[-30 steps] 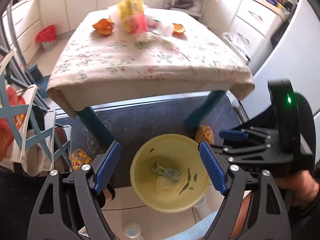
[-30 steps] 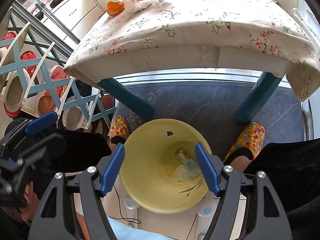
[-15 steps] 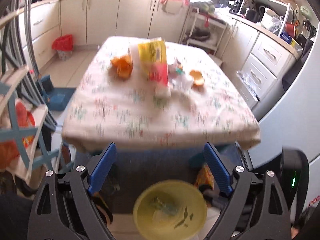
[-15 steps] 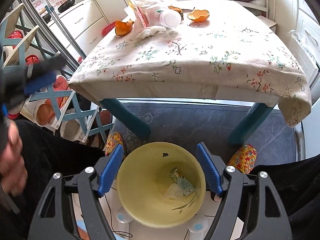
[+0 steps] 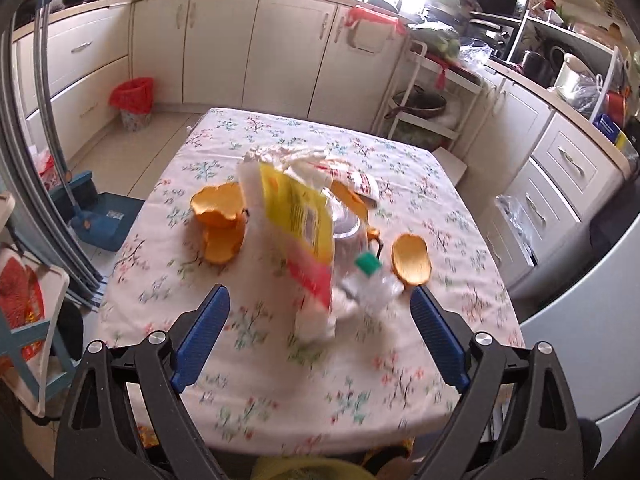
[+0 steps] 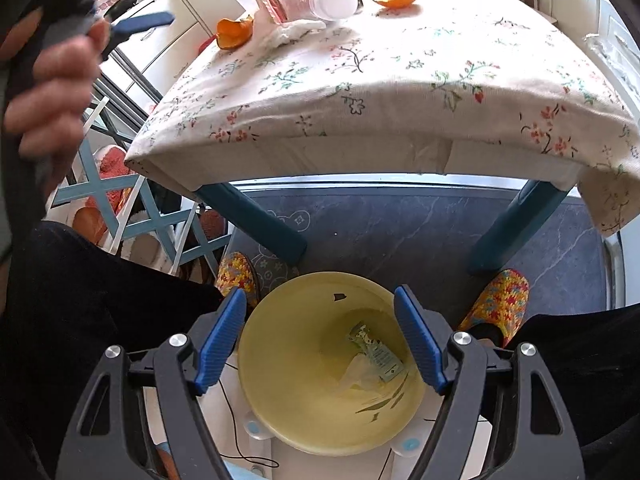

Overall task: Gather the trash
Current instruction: 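Move the left tool to the table and grasp the yellow snack bag, then grasp a crumpled tissue with the right tool while the left tool holds the bag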

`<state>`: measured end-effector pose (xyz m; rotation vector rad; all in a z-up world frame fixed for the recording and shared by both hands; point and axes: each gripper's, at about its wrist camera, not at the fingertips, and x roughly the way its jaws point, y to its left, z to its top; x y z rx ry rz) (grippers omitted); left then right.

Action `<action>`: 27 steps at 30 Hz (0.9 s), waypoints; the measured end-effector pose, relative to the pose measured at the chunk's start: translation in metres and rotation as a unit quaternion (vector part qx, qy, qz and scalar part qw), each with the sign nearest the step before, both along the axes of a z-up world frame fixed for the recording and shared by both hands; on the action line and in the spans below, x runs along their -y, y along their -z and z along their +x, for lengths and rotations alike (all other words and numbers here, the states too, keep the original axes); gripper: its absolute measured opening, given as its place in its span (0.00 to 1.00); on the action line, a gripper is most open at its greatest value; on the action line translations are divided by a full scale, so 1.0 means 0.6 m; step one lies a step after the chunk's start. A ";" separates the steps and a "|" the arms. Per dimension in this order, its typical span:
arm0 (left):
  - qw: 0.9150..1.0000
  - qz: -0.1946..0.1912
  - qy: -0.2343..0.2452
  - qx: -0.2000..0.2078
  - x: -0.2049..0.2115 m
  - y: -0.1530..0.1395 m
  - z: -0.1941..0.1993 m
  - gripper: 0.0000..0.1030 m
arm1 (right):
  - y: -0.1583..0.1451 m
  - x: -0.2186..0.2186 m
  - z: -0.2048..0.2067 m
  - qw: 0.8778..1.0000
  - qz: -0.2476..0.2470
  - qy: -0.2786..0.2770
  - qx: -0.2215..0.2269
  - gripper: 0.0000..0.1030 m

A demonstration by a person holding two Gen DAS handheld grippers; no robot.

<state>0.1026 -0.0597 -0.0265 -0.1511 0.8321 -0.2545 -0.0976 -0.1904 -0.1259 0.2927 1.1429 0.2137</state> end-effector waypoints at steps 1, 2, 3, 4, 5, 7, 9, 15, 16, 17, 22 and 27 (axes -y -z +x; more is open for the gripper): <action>1.000 0.003 -0.003 0.000 0.004 0.001 0.006 0.85 | 0.001 0.001 0.001 1.000 0.002 0.002 -0.002 0.71; 1.000 0.012 -0.010 0.000 0.009 0.002 0.020 0.85 | 0.002 0.003 0.002 1.000 0.004 0.003 -0.003 0.71; 1.000 0.021 -0.018 -0.002 0.012 0.004 0.032 0.85 | 0.002 0.005 0.003 1.000 0.006 0.004 -0.004 0.71; 0.999 0.035 -0.032 -0.006 0.013 0.007 0.048 0.85 | 0.003 0.007 0.003 1.000 0.006 0.005 -0.005 0.71; 0.998 0.041 -0.043 -0.008 0.011 0.010 0.056 0.85 | 0.002 0.008 0.004 1.000 0.006 0.007 -0.004 0.71; 0.997 0.037 -0.060 -0.020 0.001 0.017 0.076 0.85 | -0.001 0.009 0.004 1.000 0.003 0.008 0.001 0.71; 0.997 0.021 -0.071 -0.033 -0.013 0.025 0.094 0.83 | -0.008 0.006 0.006 1.000 -0.007 0.006 0.012 0.71; 0.997 -0.030 -0.031 -0.070 -0.035 0.048 0.114 0.21 | -0.040 -0.011 0.043 0.998 -0.020 -0.010 0.054 0.73; 0.997 -0.026 -0.026 -0.071 -0.036 0.049 0.114 0.16 | -0.045 -0.013 0.053 0.998 -0.019 -0.012 0.060 0.73; 0.997 -0.025 -0.022 -0.072 -0.036 0.049 0.110 0.14 | -0.052 -0.019 0.066 0.998 -0.018 -0.015 0.067 0.73; 0.998 -0.025 -0.011 -0.055 -0.058 0.029 0.096 0.09 | -0.071 -0.036 0.112 0.996 -0.016 -0.023 0.088 0.73; 0.999 -0.028 0.000 -0.039 -0.095 0.007 0.079 0.08 | -0.070 -0.045 0.154 0.996 -0.011 -0.018 0.087 0.73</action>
